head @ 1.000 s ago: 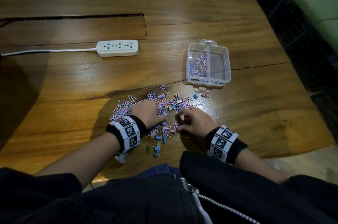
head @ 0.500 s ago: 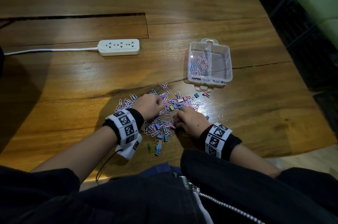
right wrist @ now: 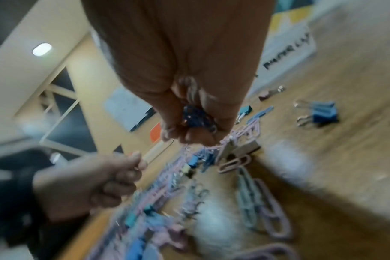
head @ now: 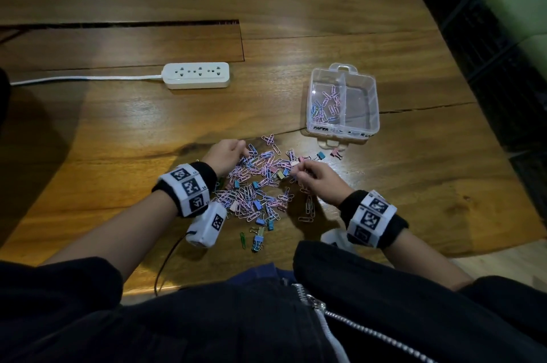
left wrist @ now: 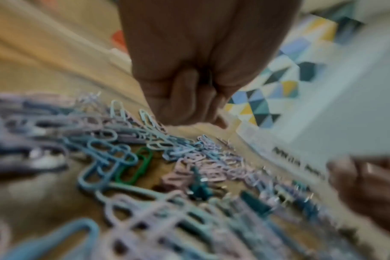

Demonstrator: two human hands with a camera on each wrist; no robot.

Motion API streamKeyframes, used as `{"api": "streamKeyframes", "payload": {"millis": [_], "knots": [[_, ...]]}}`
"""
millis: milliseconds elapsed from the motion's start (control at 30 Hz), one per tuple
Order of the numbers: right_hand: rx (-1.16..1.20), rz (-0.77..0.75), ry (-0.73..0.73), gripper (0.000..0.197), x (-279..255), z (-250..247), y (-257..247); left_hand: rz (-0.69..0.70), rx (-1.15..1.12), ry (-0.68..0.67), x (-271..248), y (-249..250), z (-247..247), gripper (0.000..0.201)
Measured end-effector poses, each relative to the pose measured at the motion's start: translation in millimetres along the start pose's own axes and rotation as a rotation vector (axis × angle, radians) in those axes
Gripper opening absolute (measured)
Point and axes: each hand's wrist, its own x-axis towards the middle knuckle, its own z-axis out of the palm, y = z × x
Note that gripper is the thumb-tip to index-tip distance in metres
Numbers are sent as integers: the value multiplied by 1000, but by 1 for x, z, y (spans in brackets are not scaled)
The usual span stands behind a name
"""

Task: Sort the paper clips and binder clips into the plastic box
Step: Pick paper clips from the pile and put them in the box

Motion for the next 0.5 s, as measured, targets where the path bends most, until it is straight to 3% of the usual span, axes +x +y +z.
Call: {"api": "streamKeyframes", "payload": {"millis": [67, 133, 233, 333, 500], "knots": [[294, 78, -38, 26, 5, -3, -3, 71, 298, 114, 0, 4, 4, 29], [495, 131, -84, 29, 8, -6, -9, 92, 472, 117, 0, 4, 5, 38], [531, 160, -70, 31, 15, -8, -16, 103, 594, 58, 1, -1, 6, 66], [337, 163, 14, 32, 27, -1, -25, 141, 575, 51, 0, -5, 10, 54], [-379, -39, 136, 26, 49, 24, -35, 189, 672, 92, -5, -2, 11, 36]]}}
